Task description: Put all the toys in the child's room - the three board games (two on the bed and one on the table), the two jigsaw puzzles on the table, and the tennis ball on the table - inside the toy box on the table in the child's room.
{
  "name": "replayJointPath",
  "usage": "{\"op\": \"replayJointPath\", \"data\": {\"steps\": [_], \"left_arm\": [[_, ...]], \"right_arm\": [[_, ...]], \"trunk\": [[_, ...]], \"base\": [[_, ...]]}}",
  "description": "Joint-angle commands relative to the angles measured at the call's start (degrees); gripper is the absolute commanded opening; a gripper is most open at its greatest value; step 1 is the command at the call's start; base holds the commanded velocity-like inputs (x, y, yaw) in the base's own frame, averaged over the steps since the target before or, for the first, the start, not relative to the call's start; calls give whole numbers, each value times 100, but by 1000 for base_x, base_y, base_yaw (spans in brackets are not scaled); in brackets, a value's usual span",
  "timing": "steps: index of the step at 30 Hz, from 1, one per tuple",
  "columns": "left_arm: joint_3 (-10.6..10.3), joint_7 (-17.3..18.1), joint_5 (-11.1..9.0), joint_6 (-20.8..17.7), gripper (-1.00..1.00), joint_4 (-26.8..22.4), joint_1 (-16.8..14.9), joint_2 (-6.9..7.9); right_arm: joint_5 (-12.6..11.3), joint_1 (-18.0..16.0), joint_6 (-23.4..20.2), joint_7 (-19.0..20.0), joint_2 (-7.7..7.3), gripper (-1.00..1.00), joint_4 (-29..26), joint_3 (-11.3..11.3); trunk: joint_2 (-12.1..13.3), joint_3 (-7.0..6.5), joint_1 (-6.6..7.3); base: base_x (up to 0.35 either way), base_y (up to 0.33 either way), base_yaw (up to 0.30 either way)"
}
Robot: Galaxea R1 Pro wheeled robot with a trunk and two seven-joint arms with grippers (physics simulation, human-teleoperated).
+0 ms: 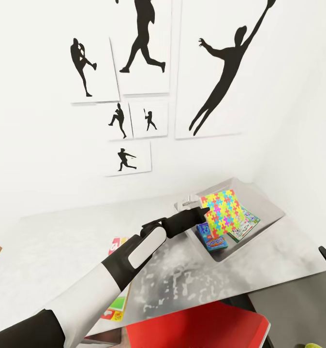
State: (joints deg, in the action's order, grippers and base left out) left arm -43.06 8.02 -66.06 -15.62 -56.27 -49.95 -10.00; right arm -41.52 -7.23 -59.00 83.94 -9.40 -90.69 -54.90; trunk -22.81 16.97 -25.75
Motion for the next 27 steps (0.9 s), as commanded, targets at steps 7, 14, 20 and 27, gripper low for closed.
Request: {"op": "replayJointPath", "data": {"steps": [7,14,20,27], "left_arm": [[0,13,-47,-13,-100,7,-5,0],[0,55,-47,-12,-100,36,-6,0],[0,59,-47,-12,100,45,-5,0],[0,49,-47,-18,100,3,-6,0]], "right_arm": [[-9,-1,-43,18,-1,100,-1,-3],[-8,0,-42,32,-1,100,-1,-3],[-9,0,-42,35,-1,100,-1,-3],[-10,-1,-33,35,7,100,-1,-3]], "trunk": [[-11,10,-3],[-11,10,-3],[-11,10,-3],[-11,10,-3]], "base": [[0,0,0],[0,0,0],[0,0,0],[0,0,0]]}}
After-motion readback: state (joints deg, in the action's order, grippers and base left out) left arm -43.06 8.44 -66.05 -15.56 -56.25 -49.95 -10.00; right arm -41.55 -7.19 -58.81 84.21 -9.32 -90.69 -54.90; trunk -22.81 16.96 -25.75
